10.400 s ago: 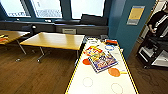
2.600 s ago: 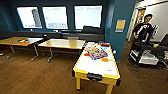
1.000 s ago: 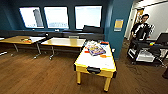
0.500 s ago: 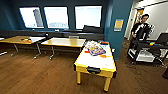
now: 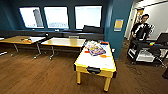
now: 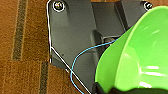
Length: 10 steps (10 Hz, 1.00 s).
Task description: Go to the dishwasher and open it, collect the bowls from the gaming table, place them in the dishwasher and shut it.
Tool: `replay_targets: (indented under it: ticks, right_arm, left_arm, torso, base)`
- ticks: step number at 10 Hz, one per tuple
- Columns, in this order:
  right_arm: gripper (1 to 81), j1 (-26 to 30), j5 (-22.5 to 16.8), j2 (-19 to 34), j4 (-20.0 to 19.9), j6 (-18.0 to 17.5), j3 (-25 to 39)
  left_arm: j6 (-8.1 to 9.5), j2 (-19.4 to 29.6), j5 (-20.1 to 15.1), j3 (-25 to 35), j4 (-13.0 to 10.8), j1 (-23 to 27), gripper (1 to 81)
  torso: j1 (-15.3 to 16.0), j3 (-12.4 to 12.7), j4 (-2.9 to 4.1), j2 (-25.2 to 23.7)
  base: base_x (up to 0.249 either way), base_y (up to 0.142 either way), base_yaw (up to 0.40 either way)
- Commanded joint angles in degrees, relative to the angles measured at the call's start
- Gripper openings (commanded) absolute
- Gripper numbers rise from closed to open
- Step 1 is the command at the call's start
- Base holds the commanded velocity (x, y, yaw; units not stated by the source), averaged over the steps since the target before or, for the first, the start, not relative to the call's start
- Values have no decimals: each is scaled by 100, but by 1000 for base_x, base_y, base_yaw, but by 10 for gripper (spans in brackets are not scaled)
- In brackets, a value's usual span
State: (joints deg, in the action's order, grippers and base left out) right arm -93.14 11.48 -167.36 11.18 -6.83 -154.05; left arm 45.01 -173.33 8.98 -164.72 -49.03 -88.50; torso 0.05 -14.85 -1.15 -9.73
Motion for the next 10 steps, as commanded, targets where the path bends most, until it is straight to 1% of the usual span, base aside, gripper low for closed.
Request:
replay_targets:
  ticks: [1, 3, 4, 10]
  right_arm:
    - [10, 159, -287, 113, 16, 15, -54]
    - [10, 159, -287, 139, 7, 6, -71]
    - [10, 159, -287, 139, 7, 15, -71]
    - [10, 132, -278, 236, -10, 6, -80]
  left_arm:
    - [-18, 26, -151, -8, 43, 171, 10]
    - [-10, 52, -160, -8, 34, 180, 10]
    - [-1, 70, -151, -8, 43, 188, 10]
    - [-18, 131, -160, -8, 43, 180, 10]
  torso:
    - [0, 0, 0, 0]
    - [0, 0, 0, 0]
    - [0, 0, 0, 0]
    - [0, 0, 0, 0]
  base:
    - [0, 0, 0]
    - [0, 0, -46]
    - [0, 0, -201]
    - [0, 0, -386]
